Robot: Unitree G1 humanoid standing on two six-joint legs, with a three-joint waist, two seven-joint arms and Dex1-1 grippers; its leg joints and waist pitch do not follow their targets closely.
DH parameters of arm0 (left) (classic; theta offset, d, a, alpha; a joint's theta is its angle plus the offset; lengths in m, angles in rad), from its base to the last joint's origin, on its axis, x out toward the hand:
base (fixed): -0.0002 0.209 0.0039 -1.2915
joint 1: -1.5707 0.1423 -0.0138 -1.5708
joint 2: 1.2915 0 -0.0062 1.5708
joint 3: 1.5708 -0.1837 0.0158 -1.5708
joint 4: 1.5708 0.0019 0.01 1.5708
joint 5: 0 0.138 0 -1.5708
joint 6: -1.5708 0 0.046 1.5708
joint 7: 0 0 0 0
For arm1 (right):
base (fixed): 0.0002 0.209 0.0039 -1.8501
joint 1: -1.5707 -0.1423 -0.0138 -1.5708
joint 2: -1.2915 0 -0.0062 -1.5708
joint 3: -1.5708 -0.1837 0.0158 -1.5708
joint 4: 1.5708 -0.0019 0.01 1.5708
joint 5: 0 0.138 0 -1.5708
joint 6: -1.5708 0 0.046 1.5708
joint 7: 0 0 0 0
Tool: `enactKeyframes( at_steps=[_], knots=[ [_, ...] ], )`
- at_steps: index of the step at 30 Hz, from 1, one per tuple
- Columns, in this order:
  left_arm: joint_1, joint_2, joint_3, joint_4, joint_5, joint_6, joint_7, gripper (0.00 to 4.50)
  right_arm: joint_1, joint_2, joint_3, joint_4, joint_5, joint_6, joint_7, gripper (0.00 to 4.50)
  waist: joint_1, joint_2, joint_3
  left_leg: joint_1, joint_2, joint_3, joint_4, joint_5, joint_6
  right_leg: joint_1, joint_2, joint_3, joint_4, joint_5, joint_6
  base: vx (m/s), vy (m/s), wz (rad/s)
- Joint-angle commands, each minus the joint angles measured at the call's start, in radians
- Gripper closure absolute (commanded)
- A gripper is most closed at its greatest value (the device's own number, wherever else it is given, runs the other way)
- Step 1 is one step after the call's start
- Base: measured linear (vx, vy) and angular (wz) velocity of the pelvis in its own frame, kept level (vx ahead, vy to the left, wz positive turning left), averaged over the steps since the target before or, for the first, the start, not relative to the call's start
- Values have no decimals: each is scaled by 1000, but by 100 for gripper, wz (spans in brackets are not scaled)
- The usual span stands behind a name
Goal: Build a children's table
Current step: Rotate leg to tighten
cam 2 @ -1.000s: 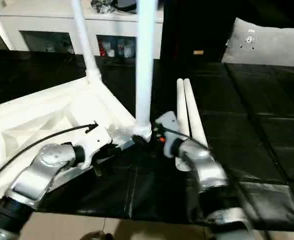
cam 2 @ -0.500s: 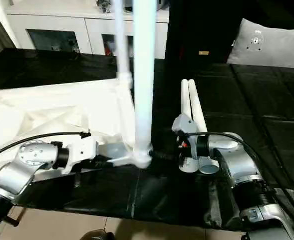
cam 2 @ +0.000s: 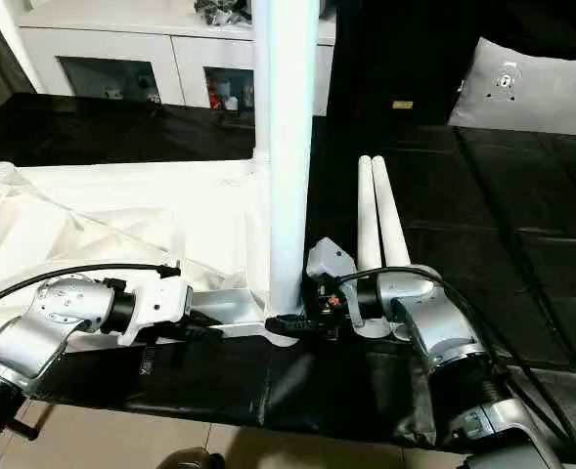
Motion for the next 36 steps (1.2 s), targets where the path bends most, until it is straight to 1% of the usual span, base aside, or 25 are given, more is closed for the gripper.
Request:
enactKeyframes(
  at_steps=[1,4,7,8,9,10,11,12,13,14,15,16,17,18,19,21,23,25,26,28,29,31,33,34,36],
  knots=[
    [-1,2,-45,7,18,-23,-41,450,-6,-6,-2,5,0,8,-2,138,-4,0,-56,31,59,-18,-64,-234,16,23,-76,31,-70,-29,-219,0,0,0],
    [1,0,-42,10,15,-18,-39,450,-3,8,-16,6,15,24,-14,167,-3,-2,-56,30,58,-18,-64,-234,16,24,-77,31,-70,-41,-218,0,0,0],
    [20,-27,-4,-7,-24,40,-1,450,1,49,-28,19,8,34,-82,171,-7,-2,-55,28,57,-17,-65,-235,12,22,-78,31,-68,-46,-224,0,0,0],
    [32,-46,18,-32,-43,88,37,450,5,88,-29,40,-18,23,-163,172,-9,-2,-54,29,57,-18,-67,-248,6,23,-79,31,-72,-75,-222,0,0,0],
    [33,-47,18,-33,-43,90,38,450,5,90,-30,42,-19,22,-168,173,-13,-1,-53,30,57,-18,-67,-256,0,20,-80,32,-72,-86,-225,0,0,0],
    [39,-57,24,-51,-48,115,58,450,4,115,-34,57,-31,19,-221,173,-18,-1,-49,28,55,-21,-73,-277,-11,22,-80,32,-77,-140,-214,0,0,0],
    [49,-73,32,-73,-49,147,92,450,-4,150,-46,81,-36,27,-287,173,-20,-2,-48,31,55,-21,-74,-291,-17,21,-80,33,-79,-166,-209,0,0,0],
    [60,-94,43,-96,-56,183,130,450,-14,187,-60,110,-40,34,-355,174,-34,0,-46,33,55,-24,-79,-328,-37,17,-83,34,-83,-221,-205,0,0,0],
    [60,-94,43,-96,-56,183,130,450,-14,187,-60,110,-40,34,-355,174,-42,-2,-43,31,54,-25,-81,-340,-40,17,-82,35,-85,-240,-203,0,0,0],
    [77,-145,66,-136,-71,256,213,450,-35,258,-80,163,-51,35,-482,174,-49,2,-45,36,56,-26,-81,-356,-49,16,-83,37,-86,-258,-198,0,0,0],
    [82,-172,74,-152,-69,283,256,450,-48,293,-94,191,-52,39,-545,174,-58,1,-42,33,55,-26,-82,-358,-52,14,-82,37,-85,-259,-204,0,0,0],
    [83,-179,76,-155,-69,289,267,450,-52,302,-98,198,-53,40,-561,174,-66,4,-43,34,52,-28,-83,-358,-57,15,-82,36,-89,-278,-201,0,0,0],
    [85,-231,81,-178,-41,339,342,450,-83,366,-138,251,-44,59,-678,174,-67,3,-44,33,51,-29,-82,-352,-54,17,-82,36,-91,-279,-194,0,0,0],
    [84,-252,80,-186,-27,358,373,450,-96,391,-155,272,-42,67,-727,175,-72,6,-45,33,52,-27,-82,-338,-53,15,-78,37,-90,-245,-195,0,0,0],
    [80,-272,78,-189,-16,377,400,450,-107,409,-166,293,-45,69,-769,175,-72,4,-46,34,51,-25,-80,-334,-50,15,-78,38,-90,-236,-195,0,0,0],
    [65,-333,84,-180,-14,401,466,450,-122,433,-173,330,-55,72,-818,175,-71,4,-47,32,51,-23,-78,-308,-39,16,-76,38,-89,-187,-194,0,0,0],
    [58,-362,87,-179,-19,418,494,450,-127,439,-172,345,-67,61,-835,175,-64,5,-51,31,51,-22,-75,-283,-32,20,-75,38,-87,-141,-190,0,0,0],
    [56,-363,85,-179,-14,420,499,450,-124,436,-179,345,-63,55,-830,175,-61,5,-51,28,50,-22,-75,-270,-25,22,-73,36,-85,-100,-186,0,0,0],
    [57,-367,84,-188,-5,435,509,450,-128,438,-189,354,-64,47,-835,140,-61,5,-52,28,50,-21,-74,-270,-21,22,-73,36,-84,-88,-185,0,0,0],
    [48,-339,65,-171,50,434,514,450,-115,408,-204,323,-54,18,-782,105,-61,10,-50,29,50,-22,-75,-288,-22,21,-73,36,-87,-104,-180,0,0,0],
    [47,-332,63,-163,60,428,513,450,-111,400,-203,315,-54,11,-770,105,-60,8,-49,31,51,-23,-76,-302,-22,21,-73,37,-89,-122,-174,0,0,0],
    [42,-304,61,-135,87,402,511,450,-98,366,-198,288,-53,-10,-727,82,-58,10,-50,30,52,-24,-78,-305,-25,22,-73,36,-89,-126,-171,0,0,0],
    [33,-265,55,-103,112,362,497,450,-81,318,-195,244,-46,-34,-664,62,-50,8,-55,29,53,-23,-73,-272,-18,26,-72,35,-85,-60,-167,0,0,0],
    [32,-262,54,-101,113,359,496,450,-80,314,-195,240,-45,-35,-659,56,-49,7,-55,28,52,-23,-72,-258,-13,28,-71,35,-84,-37,-166,0,0,0],
    [32,-253,55,-97,111,351,488,450,-75,300,-199,226,-40,-41,-638,38,-46,6,-57,25,50,-20,-66,-212,1,29,-71,33,-75,42,-181,0,0,0]
  ],
)
